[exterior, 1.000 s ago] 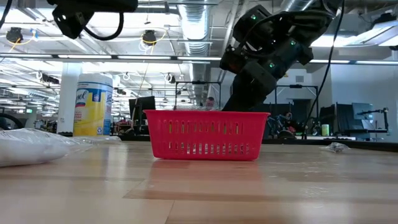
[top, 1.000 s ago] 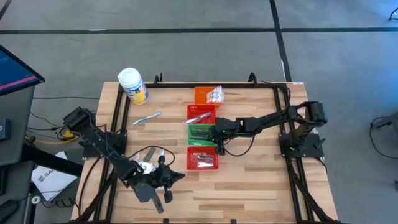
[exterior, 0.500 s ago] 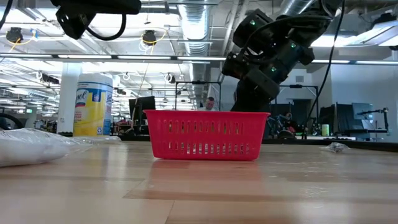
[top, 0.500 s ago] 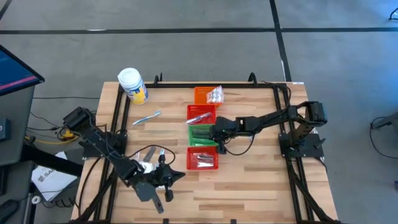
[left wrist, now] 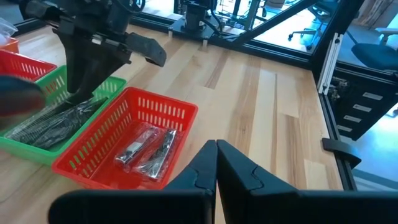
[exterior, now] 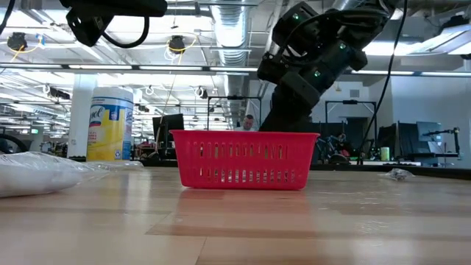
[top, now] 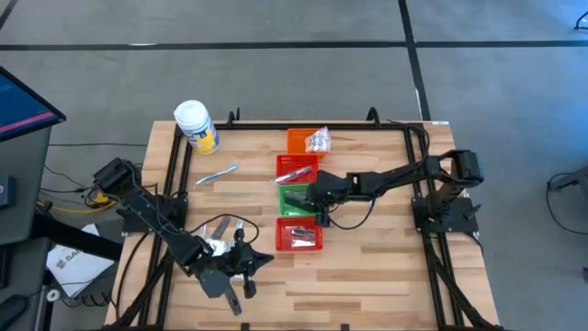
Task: Pick & Place Travel size toiletries
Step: Put the black comb into the green basket, then put the silver nail clipper into the bottom red basket
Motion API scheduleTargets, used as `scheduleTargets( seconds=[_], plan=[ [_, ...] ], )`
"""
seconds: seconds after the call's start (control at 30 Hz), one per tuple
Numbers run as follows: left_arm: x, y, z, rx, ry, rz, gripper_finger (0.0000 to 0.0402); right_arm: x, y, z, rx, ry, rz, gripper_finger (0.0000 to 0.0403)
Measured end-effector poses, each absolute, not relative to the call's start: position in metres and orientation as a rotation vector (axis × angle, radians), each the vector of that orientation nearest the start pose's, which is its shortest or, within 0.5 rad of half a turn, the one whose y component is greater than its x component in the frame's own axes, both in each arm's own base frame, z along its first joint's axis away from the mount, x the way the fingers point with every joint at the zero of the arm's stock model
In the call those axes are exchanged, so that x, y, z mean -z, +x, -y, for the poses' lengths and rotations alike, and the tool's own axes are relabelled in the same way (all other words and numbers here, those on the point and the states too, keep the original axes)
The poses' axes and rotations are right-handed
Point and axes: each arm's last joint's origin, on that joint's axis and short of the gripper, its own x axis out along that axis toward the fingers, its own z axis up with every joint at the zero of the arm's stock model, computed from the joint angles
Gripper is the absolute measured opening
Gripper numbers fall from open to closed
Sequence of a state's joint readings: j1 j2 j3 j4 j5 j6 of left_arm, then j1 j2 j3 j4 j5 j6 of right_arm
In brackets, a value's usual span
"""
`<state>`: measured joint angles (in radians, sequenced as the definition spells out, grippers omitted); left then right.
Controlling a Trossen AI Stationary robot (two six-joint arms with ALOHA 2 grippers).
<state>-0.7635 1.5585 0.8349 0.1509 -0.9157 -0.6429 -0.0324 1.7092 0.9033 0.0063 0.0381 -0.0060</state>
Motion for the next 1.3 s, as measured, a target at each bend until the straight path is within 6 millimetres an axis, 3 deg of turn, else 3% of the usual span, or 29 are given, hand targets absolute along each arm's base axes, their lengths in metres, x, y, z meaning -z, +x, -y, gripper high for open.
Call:
scheduleTargets(
  seconds=[0.2,0.37,0.63,0.83,1.07,1.3],
  plan=[
    [-0.204,0.240,0.200,-0.251,-0.217,-0.317,0.0000,-0.176,0.340,0.006,0.050,-0.011,-0.775,0.0093],
    [-0.204,0.239,0.201,-0.248,-0.216,-0.318,0.0000,-0.199,0.330,-0.005,0.032,0.006,-0.767,0.0092],
    [-0.204,0.240,0.201,-0.249,-0.217,-0.317,0.0000,-0.244,0.308,-0.045,-0.093,-0.022,-0.627,0.0082],
    [-0.204,0.240,0.201,-0.249,-0.220,-0.315,0.0000,-0.266,0.290,-0.073,-0.201,-0.056,-0.551,0.0078],
    [-0.204,0.241,0.200,-0.255,-0.222,-0.312,0.0000,-0.277,0.276,-0.100,-0.309,-0.107,-0.503,0.0077],
    [-0.204,0.245,0.194,-0.277,-0.226,-0.309,0.0000,-0.276,0.273,-0.108,-0.338,-0.117,-0.503,0.0077]
  ],
)
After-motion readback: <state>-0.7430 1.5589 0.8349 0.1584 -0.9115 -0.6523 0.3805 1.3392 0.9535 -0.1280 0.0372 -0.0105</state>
